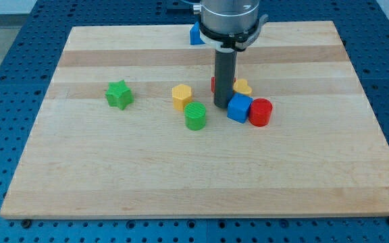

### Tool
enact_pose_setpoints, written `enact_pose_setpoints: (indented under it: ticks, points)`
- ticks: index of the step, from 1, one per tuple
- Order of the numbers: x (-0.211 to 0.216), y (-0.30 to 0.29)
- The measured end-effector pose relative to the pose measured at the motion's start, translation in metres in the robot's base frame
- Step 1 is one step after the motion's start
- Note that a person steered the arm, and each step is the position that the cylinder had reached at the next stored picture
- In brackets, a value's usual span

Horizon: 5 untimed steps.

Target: Push the group of blocks down a bit

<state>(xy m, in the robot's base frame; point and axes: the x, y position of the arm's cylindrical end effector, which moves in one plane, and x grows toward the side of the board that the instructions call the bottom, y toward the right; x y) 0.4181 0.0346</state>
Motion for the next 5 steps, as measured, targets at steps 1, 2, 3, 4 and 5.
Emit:
enact_pose_setpoints:
  ticks: [1, 2, 3, 4, 5]
  points:
    - [-0.018, -0.003]
    - [-0.037, -0.007]
    - [-0.051, -0.006]
    - [-0.062, 0.003]
    - [-0.071, 0.020]
